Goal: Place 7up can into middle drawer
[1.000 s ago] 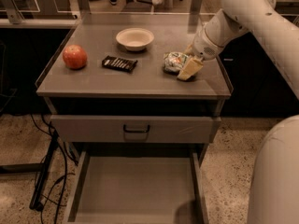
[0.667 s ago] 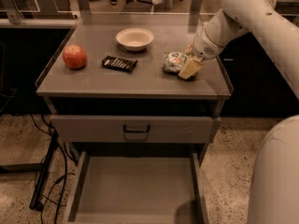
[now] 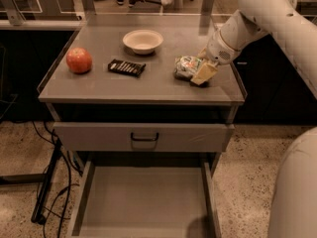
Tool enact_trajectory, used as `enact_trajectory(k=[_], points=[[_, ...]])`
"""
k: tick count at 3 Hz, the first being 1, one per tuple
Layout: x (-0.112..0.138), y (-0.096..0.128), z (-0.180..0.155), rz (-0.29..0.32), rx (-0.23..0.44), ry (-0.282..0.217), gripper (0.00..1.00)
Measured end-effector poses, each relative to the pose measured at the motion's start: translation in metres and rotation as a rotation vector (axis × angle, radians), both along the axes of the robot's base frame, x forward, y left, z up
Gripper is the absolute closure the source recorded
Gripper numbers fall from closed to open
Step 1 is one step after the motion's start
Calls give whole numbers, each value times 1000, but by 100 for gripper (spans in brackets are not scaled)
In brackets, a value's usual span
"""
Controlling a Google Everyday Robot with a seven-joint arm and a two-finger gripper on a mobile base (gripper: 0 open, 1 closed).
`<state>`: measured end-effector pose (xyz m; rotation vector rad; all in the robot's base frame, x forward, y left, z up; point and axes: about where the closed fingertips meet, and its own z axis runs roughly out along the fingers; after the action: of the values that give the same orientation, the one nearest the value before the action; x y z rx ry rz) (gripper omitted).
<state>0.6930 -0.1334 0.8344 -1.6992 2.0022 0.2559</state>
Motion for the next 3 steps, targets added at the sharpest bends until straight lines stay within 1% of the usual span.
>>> enact_trajectory(k=[1, 2, 3], points=[[-17, -10, 11, 2, 39, -11, 100], [-42, -19, 30, 19, 80, -43, 100], [-79, -24, 48, 55, 105, -68, 100]])
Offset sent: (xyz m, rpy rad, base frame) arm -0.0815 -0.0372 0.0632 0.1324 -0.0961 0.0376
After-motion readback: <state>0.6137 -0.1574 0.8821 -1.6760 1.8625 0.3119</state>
